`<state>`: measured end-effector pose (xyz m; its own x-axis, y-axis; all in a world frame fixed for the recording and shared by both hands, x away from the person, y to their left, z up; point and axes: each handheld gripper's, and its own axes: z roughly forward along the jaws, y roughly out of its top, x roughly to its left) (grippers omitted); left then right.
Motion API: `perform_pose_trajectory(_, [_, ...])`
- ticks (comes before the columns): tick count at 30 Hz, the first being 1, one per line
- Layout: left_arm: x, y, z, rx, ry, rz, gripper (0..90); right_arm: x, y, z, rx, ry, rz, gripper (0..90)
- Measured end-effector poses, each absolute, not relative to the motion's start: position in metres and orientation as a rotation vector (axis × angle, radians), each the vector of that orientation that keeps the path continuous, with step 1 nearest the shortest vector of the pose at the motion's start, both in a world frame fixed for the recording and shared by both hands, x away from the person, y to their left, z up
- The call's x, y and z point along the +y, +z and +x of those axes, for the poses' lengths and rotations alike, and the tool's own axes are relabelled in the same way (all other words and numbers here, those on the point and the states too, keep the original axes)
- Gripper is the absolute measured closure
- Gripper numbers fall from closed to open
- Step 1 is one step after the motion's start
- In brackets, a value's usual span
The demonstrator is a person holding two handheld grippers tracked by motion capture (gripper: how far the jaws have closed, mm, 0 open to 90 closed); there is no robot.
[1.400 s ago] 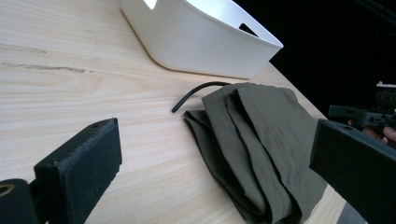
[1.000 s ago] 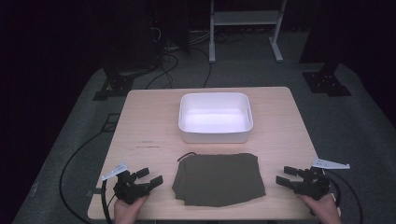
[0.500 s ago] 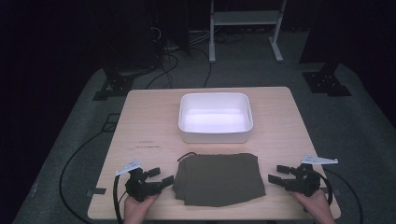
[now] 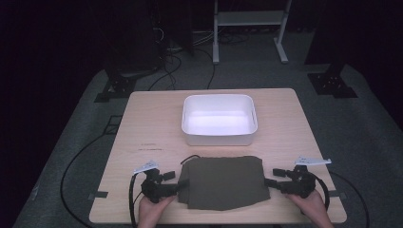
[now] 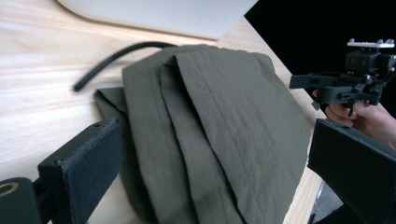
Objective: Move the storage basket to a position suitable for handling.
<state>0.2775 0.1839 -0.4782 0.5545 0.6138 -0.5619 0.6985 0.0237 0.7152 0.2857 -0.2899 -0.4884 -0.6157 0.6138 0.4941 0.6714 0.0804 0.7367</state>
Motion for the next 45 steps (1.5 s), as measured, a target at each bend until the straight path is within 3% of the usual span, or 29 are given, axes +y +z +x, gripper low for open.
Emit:
perform_pose_trajectory(30, [0.144,-0.497,0.294,1.17,-0.127,1.753,5.3,-0.249,-0.503,0.3,-2.381,-1.453,-1.322,19.0])
perform_pose_trajectory(38, [0.136,-0.495,0.298,1.185,-0.086,1.789,13.8,-0.236,-0.502,0.299,-2.441,-1.437,-1.296,24.3])
perform_pose_trajectory(45, [0.134,-0.493,0.298,1.193,-0.047,1.825,22.9,-0.225,-0.499,0.3,-2.521,-1.407,-1.265,37.3])
